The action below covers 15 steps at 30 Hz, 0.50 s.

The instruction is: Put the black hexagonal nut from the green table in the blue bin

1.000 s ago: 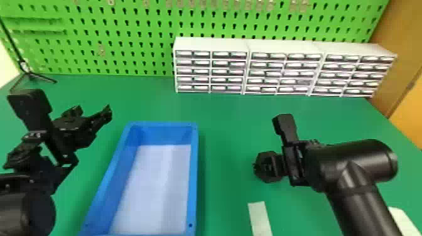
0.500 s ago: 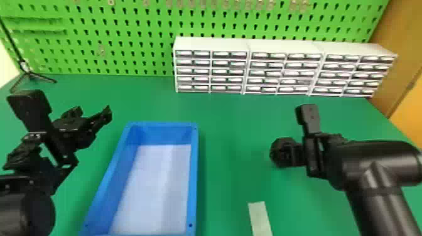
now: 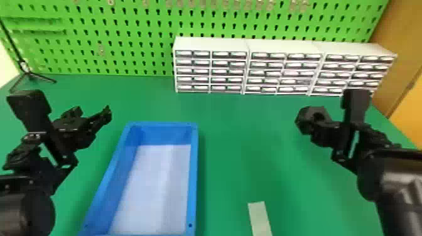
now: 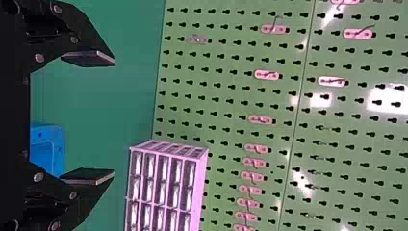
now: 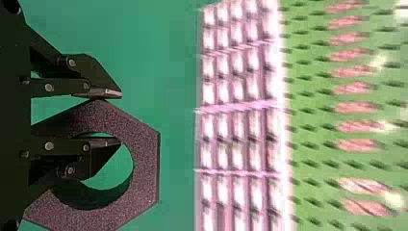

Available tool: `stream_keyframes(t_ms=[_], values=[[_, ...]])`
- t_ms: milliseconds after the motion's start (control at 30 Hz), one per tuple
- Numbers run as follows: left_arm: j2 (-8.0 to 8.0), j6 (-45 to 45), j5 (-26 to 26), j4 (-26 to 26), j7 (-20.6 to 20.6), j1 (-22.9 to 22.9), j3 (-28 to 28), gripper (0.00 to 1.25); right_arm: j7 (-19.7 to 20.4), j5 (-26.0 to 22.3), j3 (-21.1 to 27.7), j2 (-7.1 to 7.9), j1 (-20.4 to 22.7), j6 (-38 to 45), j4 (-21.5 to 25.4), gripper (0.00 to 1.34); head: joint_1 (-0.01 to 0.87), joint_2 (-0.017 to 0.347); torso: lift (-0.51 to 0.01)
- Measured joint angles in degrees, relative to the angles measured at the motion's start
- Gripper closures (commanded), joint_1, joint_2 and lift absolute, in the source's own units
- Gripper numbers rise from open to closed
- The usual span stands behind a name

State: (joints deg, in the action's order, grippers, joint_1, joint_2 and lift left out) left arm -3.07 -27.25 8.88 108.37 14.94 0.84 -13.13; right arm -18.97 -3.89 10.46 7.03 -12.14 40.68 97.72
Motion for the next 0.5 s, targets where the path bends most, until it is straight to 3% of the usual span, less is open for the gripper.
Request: stream_keyframes(t_ms=[267, 367, 500], values=[[0.00, 0.00, 0.00, -0.04, 0.00, -0.05, -0.20, 0.43, 2.48, -4.38, 2.63, -2.41, 1.59, -15.30, 0.00, 1.01, 0.692, 0.008, -0.097], [0.00, 0.00, 0.00, -0.19, 0.00, -0.04, -0.18, 0.43, 2.80, -6.25, 2.23, -2.37, 1.55, -20.44, 0.01, 1.01, 0.692, 0.008, -0.097], [0.00, 0.01, 0.53, -0.54, 0.00, 0.03, -0.17, 0.43, 3.40, -9.04, 0.24, -1.25, 0.98, -27.19, 0.02, 1.01, 0.692, 0.008, -0.097]])
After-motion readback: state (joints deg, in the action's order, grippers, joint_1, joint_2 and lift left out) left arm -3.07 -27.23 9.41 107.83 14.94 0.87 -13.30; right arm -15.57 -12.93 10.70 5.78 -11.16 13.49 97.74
